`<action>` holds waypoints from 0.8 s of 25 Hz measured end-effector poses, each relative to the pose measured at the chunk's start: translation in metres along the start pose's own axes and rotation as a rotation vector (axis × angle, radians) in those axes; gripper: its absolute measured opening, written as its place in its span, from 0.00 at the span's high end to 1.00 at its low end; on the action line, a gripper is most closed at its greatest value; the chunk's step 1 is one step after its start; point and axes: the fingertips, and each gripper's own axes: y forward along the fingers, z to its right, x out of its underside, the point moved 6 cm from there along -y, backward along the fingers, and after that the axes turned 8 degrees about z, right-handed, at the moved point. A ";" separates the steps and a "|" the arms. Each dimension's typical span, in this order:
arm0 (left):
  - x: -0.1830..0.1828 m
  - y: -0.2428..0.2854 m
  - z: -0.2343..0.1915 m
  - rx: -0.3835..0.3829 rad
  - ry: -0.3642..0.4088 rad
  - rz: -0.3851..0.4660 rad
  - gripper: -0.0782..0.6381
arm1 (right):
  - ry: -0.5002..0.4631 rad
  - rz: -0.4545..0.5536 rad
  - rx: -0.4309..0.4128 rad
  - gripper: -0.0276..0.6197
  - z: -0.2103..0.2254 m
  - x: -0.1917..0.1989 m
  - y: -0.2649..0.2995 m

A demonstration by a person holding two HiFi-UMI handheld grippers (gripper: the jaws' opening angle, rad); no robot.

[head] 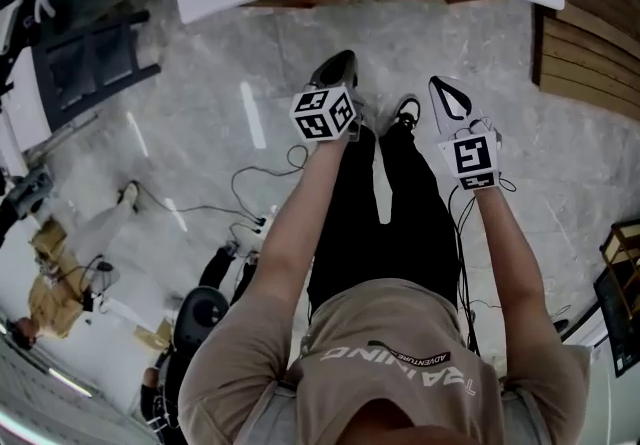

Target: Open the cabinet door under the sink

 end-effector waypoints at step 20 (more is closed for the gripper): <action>0.027 0.070 -0.036 0.162 -0.954 0.387 0.87 | 0.051 0.034 0.022 0.95 0.033 0.024 0.060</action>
